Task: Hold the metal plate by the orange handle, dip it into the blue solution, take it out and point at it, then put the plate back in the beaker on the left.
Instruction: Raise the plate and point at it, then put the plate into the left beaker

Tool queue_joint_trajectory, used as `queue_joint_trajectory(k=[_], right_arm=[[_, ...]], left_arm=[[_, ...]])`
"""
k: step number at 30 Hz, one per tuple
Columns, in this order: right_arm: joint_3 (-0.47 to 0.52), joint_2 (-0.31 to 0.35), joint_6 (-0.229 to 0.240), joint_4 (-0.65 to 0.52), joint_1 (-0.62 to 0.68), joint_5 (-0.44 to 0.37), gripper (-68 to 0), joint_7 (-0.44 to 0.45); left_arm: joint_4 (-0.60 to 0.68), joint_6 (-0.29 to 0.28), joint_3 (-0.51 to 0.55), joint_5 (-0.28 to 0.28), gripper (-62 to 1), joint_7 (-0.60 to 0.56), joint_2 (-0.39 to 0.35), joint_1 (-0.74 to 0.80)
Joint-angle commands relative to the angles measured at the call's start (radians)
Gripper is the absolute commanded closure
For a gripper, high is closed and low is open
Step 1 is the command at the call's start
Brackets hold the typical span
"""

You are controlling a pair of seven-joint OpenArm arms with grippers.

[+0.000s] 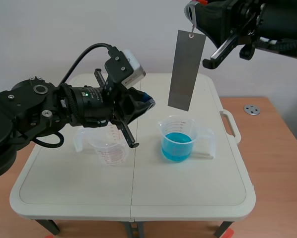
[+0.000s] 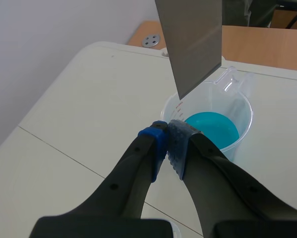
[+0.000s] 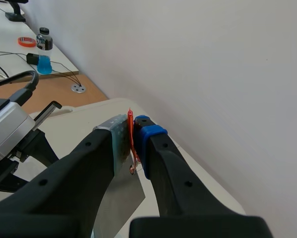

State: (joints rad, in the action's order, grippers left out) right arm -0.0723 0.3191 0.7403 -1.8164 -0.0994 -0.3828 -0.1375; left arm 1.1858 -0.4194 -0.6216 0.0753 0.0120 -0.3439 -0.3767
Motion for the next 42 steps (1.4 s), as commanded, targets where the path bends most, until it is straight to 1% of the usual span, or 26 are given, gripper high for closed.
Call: queue_joint_trajectory(k=[1,8,11,14,18,21,24,27,32,35,39,42], right_arm=[[0.002,0.008,0.005,-0.017,-0.014,-0.014,-1.5,0.004],[0.002,0.008,0.005,-0.017,-0.014,-0.014,-1.5,0.001],[0.002,0.008,0.005,-0.017,-0.014,-0.014,-1.5,0.001],[0.002,0.008,0.005,-0.017,-0.014,-0.014,-1.5,0.001],[0.002,0.007,0.005,-0.017,-0.014,-0.014,-1.5,0.001],[0.002,0.007,0.005,-0.017,-0.014,-0.014,-1.5,0.001],[0.002,0.007,0.005,-0.017,-0.014,-0.014,-1.5,0.001],[0.002,0.007,0.005,-0.017,-0.014,-0.014,-1.5,0.002],[-0.001,0.007,0.005,-0.017,-0.014,-0.017,-1.5,0.012],[-0.002,0.007,0.005,-0.017,-0.015,-0.036,-1.5,0.012],[-0.025,0.007,0.005,-0.017,-0.021,-0.037,-1.5,0.012],[-0.05,0.007,0.005,-0.017,-0.032,-0.037,-1.5,0.011]], left_arm=[[0.017,0.005,0.002,0.009,-1.5,-0.011,0.0,-0.008],[0.018,0.009,0.003,0.015,-1.5,-0.011,-0.012,0.0],[0.033,0.017,0.009,0.08,-1.4,-0.012,-0.06,0.013],[0.087,0.033,0.033,0.154,-1.5,-0.015,-0.139,0.053],[0.169,0.041,0.099,0.232,-1.5,-0.022,-0.251,0.137],[0.225,0.041,0.167,0.278,-1.5,-0.022,-0.323,0.218],[0.277,0.041,0.248,0.291,-1.5,-0.022,-0.378,0.317],[0.32,0.041,0.347,0.307,-1.5,-0.022,-0.411,0.434],[0.382,0.041,0.537,0.307,-1.5,-0.023,-0.419,0.639],[0.418,0.041,0.639,0.309,-1.5,-0.023,-0.419,0.758],[0.451,0.04,0.755,0.341,-1.5,-0.03,-0.415,0.902],[0.466,0.04,0.838,0.351,-1.5,-0.056,-0.388,0.991]])
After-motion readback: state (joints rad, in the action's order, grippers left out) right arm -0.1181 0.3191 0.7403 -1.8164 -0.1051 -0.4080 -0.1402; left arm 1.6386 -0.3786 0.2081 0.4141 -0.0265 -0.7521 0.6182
